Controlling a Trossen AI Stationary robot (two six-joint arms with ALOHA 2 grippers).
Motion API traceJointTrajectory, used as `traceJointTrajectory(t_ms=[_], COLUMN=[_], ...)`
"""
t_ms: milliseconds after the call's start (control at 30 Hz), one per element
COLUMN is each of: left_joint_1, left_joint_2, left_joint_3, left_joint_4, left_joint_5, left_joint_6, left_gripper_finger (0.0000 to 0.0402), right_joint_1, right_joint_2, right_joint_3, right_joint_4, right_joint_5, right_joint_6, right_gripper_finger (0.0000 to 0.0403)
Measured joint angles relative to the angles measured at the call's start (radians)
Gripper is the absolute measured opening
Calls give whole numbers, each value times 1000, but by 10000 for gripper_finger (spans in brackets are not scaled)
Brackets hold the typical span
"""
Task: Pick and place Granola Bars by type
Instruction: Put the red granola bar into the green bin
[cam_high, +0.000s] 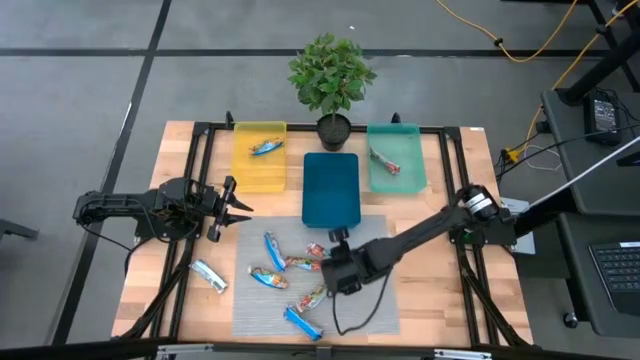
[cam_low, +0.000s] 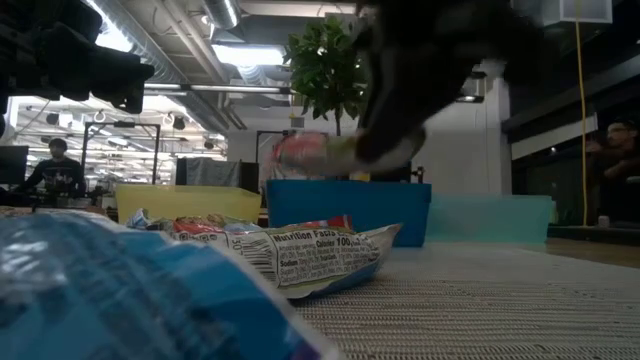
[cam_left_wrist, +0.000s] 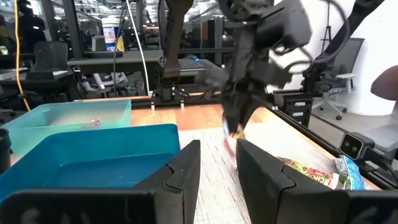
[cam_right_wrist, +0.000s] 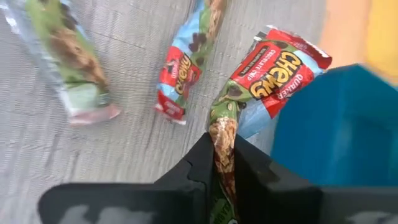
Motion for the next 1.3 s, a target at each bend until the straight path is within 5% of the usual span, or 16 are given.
traceJointTrajectory(t_ms=[500,1000,1300], left_joint_1=[0,0,0], left_joint_2=[0,0,0], left_joint_3=[0,0,0], left_joint_4=[0,0,0], left_joint_5=[0,0,0], left_joint_6=[0,0,0], left_gripper_finger=[97,97,94], right_joint_1=[28,19,-95], right_joint_2=[-63,-453,-756], right_joint_3=[154,154,154], right_joint_4=[-579,-628,-631], right_joint_5=[221,229,229], right_joint_6=[303,286,355], right_gripper_finger=[47,30,29])
